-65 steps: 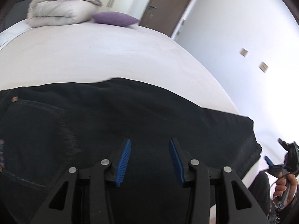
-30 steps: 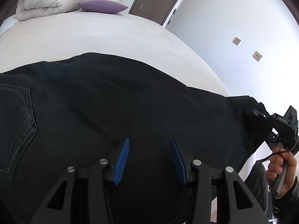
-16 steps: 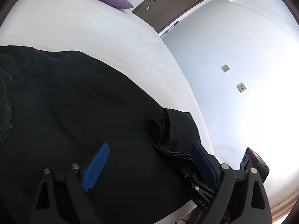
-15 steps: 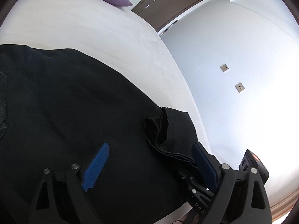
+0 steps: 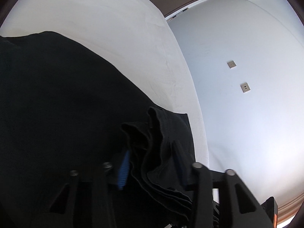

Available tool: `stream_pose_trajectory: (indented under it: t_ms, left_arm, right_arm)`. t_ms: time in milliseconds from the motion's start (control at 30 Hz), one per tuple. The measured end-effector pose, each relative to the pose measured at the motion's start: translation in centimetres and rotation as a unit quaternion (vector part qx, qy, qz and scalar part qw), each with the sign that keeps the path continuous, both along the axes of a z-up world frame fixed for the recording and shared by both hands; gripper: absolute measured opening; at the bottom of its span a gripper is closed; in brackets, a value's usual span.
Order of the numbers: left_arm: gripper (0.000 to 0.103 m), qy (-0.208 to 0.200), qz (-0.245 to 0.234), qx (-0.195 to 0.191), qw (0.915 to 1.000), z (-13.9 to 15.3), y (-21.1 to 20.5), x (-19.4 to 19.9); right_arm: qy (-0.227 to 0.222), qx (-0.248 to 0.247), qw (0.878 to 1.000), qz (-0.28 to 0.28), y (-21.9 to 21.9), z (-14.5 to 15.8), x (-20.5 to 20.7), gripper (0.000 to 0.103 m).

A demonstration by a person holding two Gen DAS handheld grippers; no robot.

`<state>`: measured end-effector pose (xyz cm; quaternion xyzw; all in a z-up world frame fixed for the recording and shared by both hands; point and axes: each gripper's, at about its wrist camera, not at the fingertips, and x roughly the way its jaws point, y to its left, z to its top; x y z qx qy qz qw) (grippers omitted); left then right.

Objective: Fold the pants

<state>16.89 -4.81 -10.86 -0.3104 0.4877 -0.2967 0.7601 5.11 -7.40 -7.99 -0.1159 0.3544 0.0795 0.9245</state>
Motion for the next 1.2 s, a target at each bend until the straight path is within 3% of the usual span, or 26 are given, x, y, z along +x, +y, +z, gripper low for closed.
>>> stream_pose_trajectory:
  t_ms: [100,400,567,700,900,1000,1033,1067,1100,1167,1200]
  left_arm:
    - [0.027,-0.009,-0.003,-0.001,1.0,0.5,1.1,0.1]
    - [0.026,-0.045,-0.001,0.063,0.997,2.3,7.4,1.1]
    - [0.026,-0.035,0.007,0.09,0.9953,0.9,10.1,1.9]
    - [0.026,-0.029,0.023,0.091,0.9952,0.1,11.7,2.1]
    - [0.028,-0.03,0.028,0.109,0.9932,0.1,12.1,2.2]
    - [0.033,-0.032,0.03,0.114,0.9925,-0.5,12.5,1.7]
    - [0.039,-0.033,0.035,0.117,0.9919,-0.7,12.7,1.5]
    - [0.042,-0.035,0.04,0.12,0.9914,-0.7,13.0,1.3]
    - [0.045,-0.04,0.046,0.126,0.9901,-0.5,13.1,1.0]
    - [0.056,-0.05,0.063,0.151,0.9852,0.1,13.5,0.2]
    - [0.056,-0.056,0.077,0.166,0.9815,0.5,13.7,-0.3]
  right_arm:
    - [0.0,-0.005,1.0,0.019,1.5,0.1,-0.7,0.009]
    - [0.004,-0.001,0.995,0.098,8.1,0.9,-1.0,0.009]
    - [0.042,0.035,0.992,0.115,11.0,-0.7,-0.1,0.009]
    - [0.06,0.051,0.99,0.12,12.7,-1.4,0.2,0.009]
    - [0.073,0.059,0.987,0.133,14.2,-2.4,-0.5,0.012]
    - [0.092,0.086,0.982,0.138,14.1,-3.1,-1.3,0.017]
    - [0.097,0.1,0.98,0.142,13.9,-3.2,-1.7,0.019]
    - [0.102,0.117,0.976,0.15,13.7,-3.2,-2.2,0.028]
    - [0.107,0.134,0.972,0.162,13.3,-3.2,-2.9,0.048]
    - [0.114,0.169,0.963,0.178,12.1,-2.8,-4.4,0.075]
    - [0.12,0.18,0.959,0.183,11.4,-2.6,-5.2,0.075]
